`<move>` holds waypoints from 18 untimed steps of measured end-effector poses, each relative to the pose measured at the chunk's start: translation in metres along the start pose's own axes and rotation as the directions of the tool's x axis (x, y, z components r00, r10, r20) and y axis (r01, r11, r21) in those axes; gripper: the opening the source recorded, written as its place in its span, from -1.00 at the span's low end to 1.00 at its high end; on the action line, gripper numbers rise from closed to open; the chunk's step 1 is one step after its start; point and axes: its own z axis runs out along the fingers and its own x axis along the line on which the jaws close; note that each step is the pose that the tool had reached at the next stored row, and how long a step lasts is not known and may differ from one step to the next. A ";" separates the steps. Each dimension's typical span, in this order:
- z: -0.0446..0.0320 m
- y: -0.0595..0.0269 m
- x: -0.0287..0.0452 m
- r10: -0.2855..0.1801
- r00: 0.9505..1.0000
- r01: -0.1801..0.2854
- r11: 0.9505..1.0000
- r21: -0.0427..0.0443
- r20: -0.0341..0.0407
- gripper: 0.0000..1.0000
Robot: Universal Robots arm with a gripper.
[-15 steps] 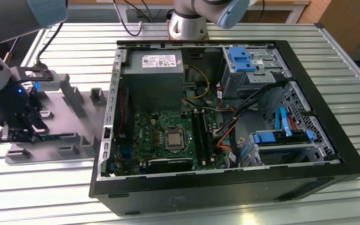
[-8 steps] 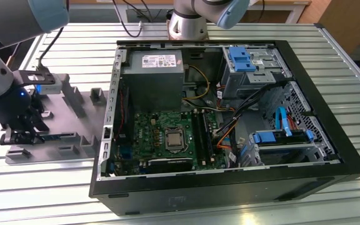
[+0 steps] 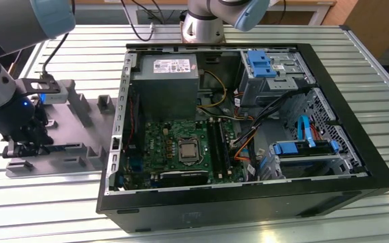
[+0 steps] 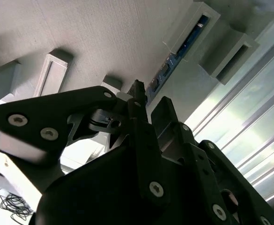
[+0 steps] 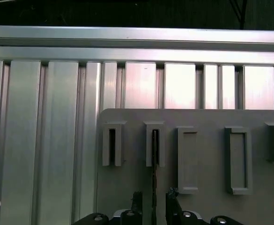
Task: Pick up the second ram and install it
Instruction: 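Pick up the second ram and move it above second insertion slot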
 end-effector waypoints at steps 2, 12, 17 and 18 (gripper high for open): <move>0.0005 0.0003 0.0000 0.000 1.000 0.000 1.000 0.000 0.000 -0.33; 0.0031 0.0013 0.0001 0.000 1.000 0.000 1.000 0.000 0.000 -0.51; 0.0044 0.0014 0.0001 0.000 1.000 0.000 1.000 0.000 0.000 -0.51; 0.0046 0.0014 0.0001 0.000 1.000 0.000 1.000 0.000 0.000 -0.51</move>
